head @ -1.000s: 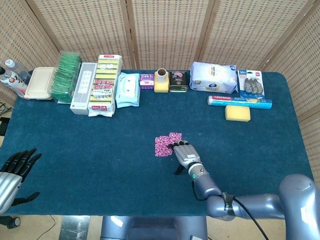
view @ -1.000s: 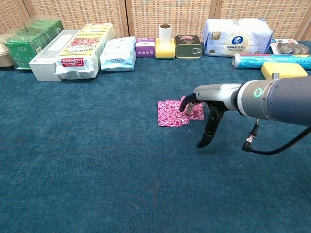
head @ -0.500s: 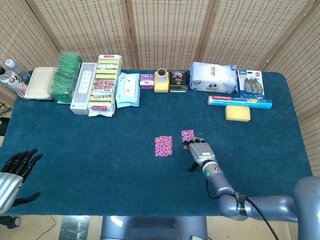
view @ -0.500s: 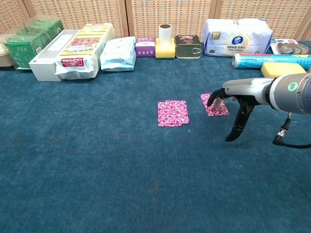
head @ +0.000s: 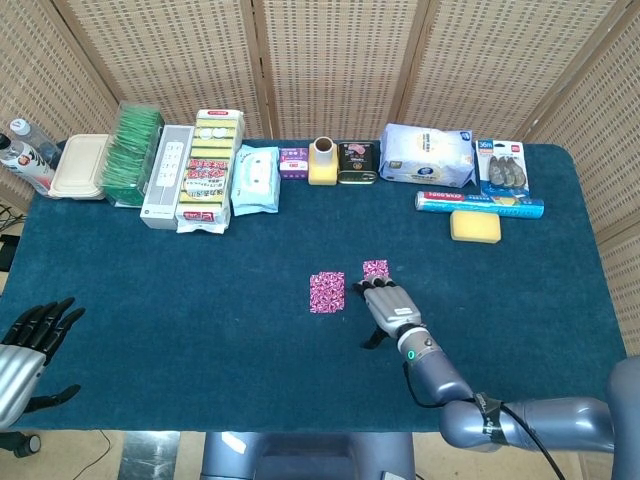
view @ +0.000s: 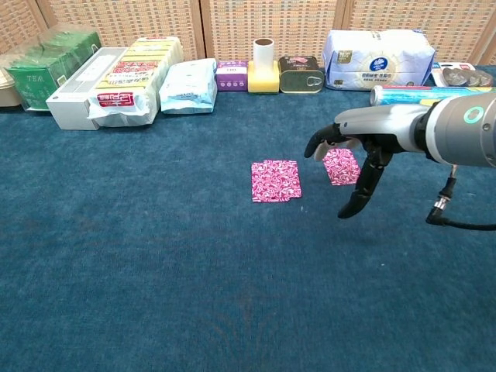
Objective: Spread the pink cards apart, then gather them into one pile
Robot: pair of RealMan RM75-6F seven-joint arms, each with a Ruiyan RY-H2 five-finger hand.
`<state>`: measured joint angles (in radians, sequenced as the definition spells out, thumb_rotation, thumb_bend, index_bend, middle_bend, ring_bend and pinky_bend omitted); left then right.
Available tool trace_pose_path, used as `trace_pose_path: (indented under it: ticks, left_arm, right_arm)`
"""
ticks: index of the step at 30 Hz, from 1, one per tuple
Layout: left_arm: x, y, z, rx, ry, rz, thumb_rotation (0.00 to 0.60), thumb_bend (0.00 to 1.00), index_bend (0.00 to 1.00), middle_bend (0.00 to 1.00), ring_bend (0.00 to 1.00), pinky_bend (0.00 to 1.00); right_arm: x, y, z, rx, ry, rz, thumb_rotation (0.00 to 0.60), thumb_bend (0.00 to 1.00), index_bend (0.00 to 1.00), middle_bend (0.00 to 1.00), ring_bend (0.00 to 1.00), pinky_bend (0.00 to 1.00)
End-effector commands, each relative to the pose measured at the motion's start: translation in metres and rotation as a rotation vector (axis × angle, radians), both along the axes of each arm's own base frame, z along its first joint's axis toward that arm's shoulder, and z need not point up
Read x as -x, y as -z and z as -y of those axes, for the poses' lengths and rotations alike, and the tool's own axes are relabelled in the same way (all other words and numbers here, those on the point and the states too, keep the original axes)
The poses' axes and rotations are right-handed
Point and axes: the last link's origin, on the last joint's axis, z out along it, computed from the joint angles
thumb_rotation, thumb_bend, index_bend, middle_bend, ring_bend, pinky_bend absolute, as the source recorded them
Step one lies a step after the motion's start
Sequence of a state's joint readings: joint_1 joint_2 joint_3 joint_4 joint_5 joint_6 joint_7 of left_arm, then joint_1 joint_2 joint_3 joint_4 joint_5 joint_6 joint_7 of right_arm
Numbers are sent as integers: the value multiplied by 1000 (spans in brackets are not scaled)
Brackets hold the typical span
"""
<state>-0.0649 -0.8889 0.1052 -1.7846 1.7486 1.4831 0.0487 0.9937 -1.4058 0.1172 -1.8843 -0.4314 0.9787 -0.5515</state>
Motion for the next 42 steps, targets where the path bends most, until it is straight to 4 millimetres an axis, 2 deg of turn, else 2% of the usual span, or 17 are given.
trace_pose_path:
  ticks: [1,12,18,27,42]
  left_arm:
    - [0,0,1,0,2,2,600,81,0,0,0,60]
    - [1,-4,0,-7,0,13,600,81,0,0,0,60]
    - [2,-5,0,-6,-1,18,600,81,0,0,0,61]
    - [1,-5,0,-6,-1,19,600,80,0,0,0,60]
    - [1,-4,1,-4,0,16,600,81,0,0,0,61]
  right_arm:
    - [-18,16,0,-40,-17,22,600,0,159,154,73,19]
    - [-35,47,8,-66,17,5,600,0,163,154,73,19]
    - [-34,53,6,-74,19,-13,600,0,163,154,73,19]
    - [-27,47,-7,-97,0,-39,600,0,164,154,73,35]
    - [8,23,-27,-124,31,-149,600,0,164,157,73,42]
